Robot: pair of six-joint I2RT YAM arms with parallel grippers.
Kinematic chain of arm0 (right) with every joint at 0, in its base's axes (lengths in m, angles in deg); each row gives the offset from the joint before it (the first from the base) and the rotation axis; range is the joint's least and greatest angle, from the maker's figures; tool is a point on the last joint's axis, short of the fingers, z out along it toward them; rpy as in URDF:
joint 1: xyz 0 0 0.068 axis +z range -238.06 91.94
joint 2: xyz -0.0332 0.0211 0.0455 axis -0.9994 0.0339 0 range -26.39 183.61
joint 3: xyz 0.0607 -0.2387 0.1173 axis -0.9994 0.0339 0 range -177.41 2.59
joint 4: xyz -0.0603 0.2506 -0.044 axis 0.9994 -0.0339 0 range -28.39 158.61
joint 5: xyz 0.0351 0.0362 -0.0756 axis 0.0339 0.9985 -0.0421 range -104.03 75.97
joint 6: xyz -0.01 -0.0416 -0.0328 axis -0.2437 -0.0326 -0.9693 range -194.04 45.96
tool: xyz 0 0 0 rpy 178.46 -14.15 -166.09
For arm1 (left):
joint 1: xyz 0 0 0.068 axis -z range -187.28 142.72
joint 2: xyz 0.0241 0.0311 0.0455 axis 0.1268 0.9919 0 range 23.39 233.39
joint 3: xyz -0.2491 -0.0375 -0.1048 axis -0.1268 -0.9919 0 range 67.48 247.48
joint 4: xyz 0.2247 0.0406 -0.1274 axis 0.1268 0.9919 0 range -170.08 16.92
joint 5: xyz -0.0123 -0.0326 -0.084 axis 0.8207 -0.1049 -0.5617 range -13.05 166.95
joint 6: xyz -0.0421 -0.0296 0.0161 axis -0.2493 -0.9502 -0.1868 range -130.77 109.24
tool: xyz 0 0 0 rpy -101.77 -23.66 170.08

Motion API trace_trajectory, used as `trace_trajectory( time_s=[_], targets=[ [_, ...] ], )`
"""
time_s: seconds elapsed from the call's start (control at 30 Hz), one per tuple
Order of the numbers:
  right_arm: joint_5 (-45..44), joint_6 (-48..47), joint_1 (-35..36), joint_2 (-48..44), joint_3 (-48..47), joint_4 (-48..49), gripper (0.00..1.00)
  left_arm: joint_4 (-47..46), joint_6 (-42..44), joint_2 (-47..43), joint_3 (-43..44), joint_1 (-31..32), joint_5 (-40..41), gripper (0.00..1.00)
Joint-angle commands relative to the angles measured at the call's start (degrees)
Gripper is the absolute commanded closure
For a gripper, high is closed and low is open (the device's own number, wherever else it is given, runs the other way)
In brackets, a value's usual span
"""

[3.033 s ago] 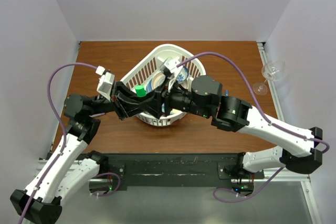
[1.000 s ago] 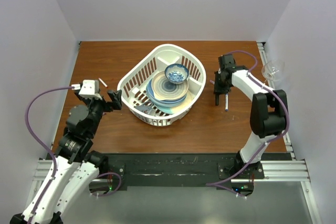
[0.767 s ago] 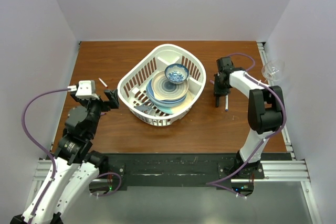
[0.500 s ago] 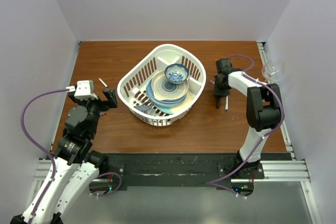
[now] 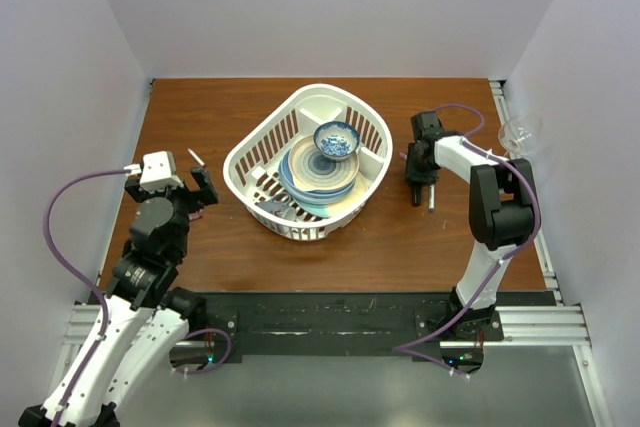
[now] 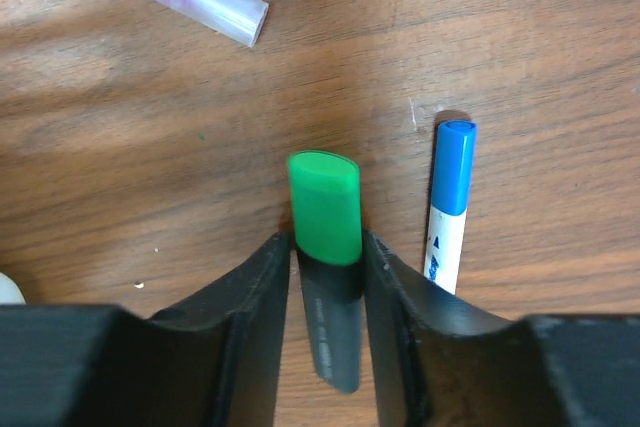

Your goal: Insert the pens into the pen caps

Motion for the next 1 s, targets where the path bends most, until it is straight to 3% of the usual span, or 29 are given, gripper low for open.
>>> trace_trajectory(
  time_s=[0.0, 0.23, 0.5, 0.73, 0.97],
  targets=[
    [1.5, -0.2, -0.2, -4.3, -1.6, -0.5, 0.57, 2.1, -5.1, 3.3, 3.0, 0.3, 7.4, 0.00],
    [3.6, -1.8, -0.2, -10.1, -4.8, -3.0, 0.47, 15.1, -18.4, 14.8, 15.2, 0.0, 16.1, 0.01],
    [9.3, -1.8, -0.1, -17.2, -7.2, -3.9, 0.41, 20.6, -25.4, 26.9, 29.7, -2.5, 18.8, 0.16],
    [12.2, -0.9, 0.7, -24.9, -5.1, -2.2, 0.41, 22.6, -27.2, 44.9, 41.0, -15.1, 6.6, 0.18],
    [12.6, 0.4, 3.2, -30.4, -2.0, 1.6, 0.42, 22.3, -30.0, 60.2, 48.3, -22.3, -6.9, 0.28]
  ],
)
